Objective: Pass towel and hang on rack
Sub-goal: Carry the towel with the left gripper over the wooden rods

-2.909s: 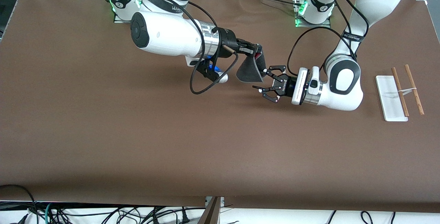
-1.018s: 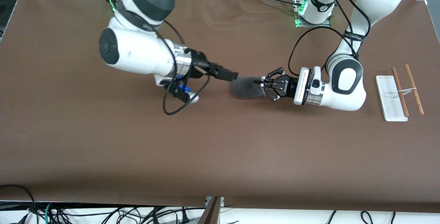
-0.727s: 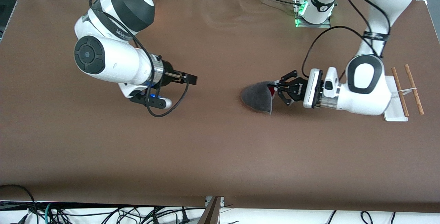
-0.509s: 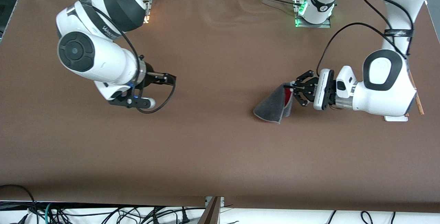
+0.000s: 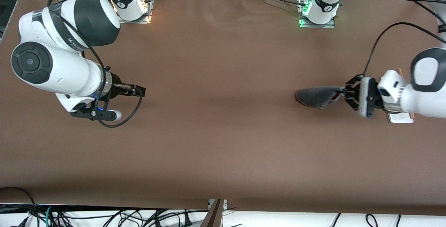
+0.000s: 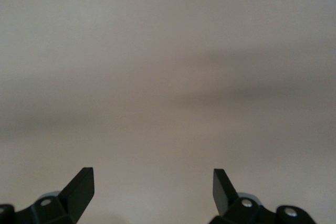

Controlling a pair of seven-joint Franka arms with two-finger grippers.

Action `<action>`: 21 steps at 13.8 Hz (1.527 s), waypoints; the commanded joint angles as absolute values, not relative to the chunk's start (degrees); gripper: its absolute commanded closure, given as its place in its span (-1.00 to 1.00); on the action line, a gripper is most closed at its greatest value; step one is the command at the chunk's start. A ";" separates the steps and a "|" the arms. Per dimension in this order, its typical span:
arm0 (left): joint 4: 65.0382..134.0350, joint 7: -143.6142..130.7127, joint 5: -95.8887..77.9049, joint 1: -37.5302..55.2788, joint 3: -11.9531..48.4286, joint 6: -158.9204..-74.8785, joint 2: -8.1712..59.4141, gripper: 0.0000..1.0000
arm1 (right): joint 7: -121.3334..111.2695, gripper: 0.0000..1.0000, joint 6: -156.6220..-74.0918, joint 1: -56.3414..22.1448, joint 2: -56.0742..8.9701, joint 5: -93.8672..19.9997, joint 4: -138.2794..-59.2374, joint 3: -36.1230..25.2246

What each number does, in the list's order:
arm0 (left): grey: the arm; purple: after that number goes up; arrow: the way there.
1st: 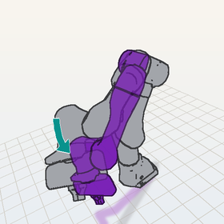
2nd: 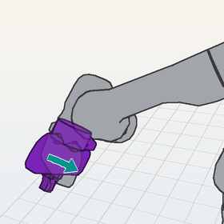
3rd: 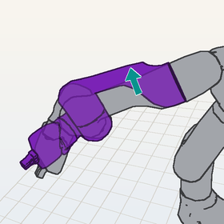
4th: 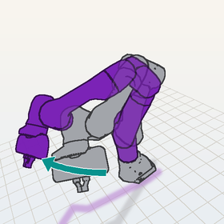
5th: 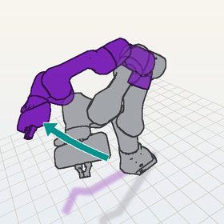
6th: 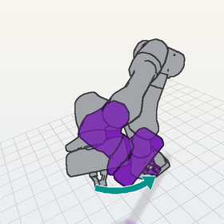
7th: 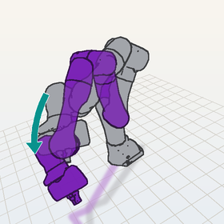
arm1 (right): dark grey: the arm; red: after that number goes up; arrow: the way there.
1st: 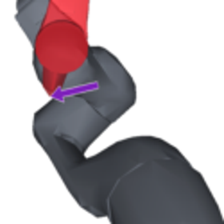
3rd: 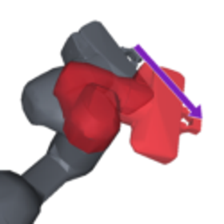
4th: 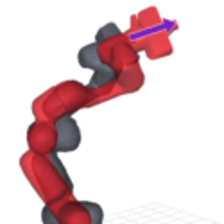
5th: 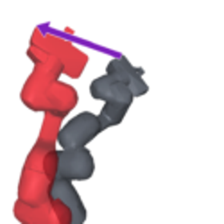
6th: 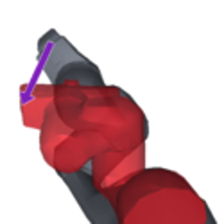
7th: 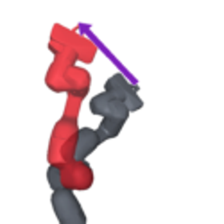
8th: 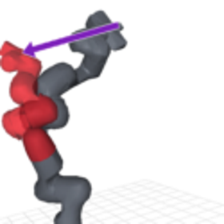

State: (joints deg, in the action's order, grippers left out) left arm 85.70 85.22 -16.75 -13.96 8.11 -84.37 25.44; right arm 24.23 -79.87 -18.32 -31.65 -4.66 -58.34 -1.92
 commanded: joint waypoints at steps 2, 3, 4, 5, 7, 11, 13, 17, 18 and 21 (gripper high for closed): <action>77.79 82.00 -4.68 -17.40 6.17 -78.58 26.19 1.00 | 23.29 -1.00 -79.10 -18.81 -30.06 -2.81 -58.71 -2.81; 77.52 82.09 -3.44 -17.58 3.89 -78.31 26.10 1.00 | 22.77 -1.00 -79.28 -18.90 -29.97 -2.20 -58.71 -2.81; 76.82 82.35 -2.30 -17.58 1.08 -78.31 26.02 1.00 | 22.68 -1.00 -79.71 -18.90 -30.06 -1.85 -58.62 -2.81; 76.29 82.44 -0.28 -17.58 -1.03 -78.40 26.02 1.00 | 22.59 -1.00 -80.41 -18.90 -30.06 -1.76 -58.71 -2.73; 76.29 82.97 0.70 -18.36 -5.34 -78.31 25.93 1.00 | 21.02 -1.00 -80.68 -18.90 -29.36 -1.32 -58.71 -2.81; 74.27 84.99 3.06 -19.16 -13.17 -79.27 26.28 1.00 | 15.74 -1.00 -80.94 -18.63 -24.63 -0.35 -63.16 -4.30; 74.27 85.17 4.83 -20.47 -14.94 -83.91 27.06 1.00 | 14.33 -1.00 -84.09 -18.55 -18.40 -0.09 -71.41 -4.83; 74.35 84.90 6.24 -23.55 -14.94 -91.74 31.28 1.00 | 10.55 -1.00 -88.06 -13.82 -8.72 0.09 -84.08 -2.48; 74.36 84.90 6.24 -24.08 -14.94 -93.67 32.16 1.00 | 10.11 -1.00 -88.94 -11.28 -7.05 0.09 -86.20 -0.11; 74.27 85.08 5.89 -26.19 -14.85 -97.99 34.36 1.00 | 10.02 -1.00 -89.03 -5.03 -5.36 0.09 -87.89 5.61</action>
State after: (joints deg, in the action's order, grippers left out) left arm 76.39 84.16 4.55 -24.87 -15.11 -96.92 32.65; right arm 10.70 -87.26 -9.22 -8.45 -0.73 -83.63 1.20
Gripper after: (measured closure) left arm 0.982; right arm 0.000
